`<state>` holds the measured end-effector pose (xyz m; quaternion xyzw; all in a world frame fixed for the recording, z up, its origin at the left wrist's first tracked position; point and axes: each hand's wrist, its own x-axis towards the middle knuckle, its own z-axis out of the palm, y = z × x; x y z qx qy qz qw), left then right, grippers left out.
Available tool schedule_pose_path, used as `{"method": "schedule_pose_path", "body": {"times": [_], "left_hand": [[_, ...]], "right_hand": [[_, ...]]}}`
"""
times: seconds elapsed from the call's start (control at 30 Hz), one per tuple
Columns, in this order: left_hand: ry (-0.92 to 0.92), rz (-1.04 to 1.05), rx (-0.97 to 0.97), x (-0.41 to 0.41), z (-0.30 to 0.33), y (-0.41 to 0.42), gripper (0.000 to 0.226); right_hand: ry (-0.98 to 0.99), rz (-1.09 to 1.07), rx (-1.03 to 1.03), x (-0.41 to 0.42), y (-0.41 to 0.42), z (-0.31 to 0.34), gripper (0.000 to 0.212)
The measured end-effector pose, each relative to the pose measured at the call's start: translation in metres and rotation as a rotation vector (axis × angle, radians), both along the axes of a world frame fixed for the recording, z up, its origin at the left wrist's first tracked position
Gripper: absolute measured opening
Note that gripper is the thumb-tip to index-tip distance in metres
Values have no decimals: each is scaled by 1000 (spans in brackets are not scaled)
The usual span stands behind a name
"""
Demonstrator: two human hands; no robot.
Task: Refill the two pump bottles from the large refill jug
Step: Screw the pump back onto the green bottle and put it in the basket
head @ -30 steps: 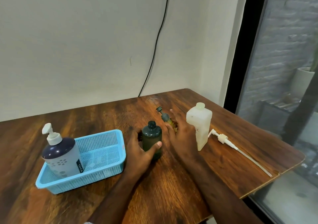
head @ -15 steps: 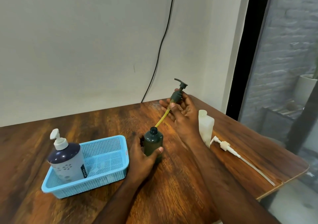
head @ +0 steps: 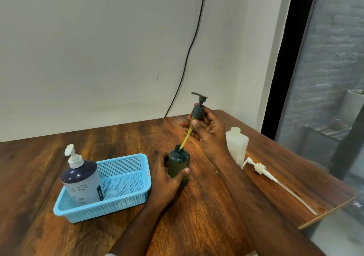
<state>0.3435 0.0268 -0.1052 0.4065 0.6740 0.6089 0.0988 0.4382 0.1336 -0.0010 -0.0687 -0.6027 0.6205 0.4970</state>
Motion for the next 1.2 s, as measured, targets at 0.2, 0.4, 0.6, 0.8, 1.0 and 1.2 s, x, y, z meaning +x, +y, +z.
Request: {"method": "schedule_pose_path", "body": {"times": [0.2, 0.4, 0.6, 0.8, 1.0, 1.2], "left_hand": [[21, 9, 1, -3, -4, 2, 63], [11, 1, 31, -4, -3, 0, 56], [20, -3, 90, -3, -3, 2, 53], [-6, -26, 115, -4, -5, 3, 54], [8, -18, 120, -4, -4, 4, 53], [14, -21, 119, -5, -4, 3, 56]], "right_hand": [[-218, 24, 15, -15, -2, -23, 40], [-101, 41, -87, -18, -3, -42, 30], [-153, -121, 80, -29, -3, -49, 27], [-38, -9, -4, -26, -1, -66, 30], [-118, -9, 130, -22, 0, -72, 29], [-109, -35, 157, -19, 1, -76, 30]]}}
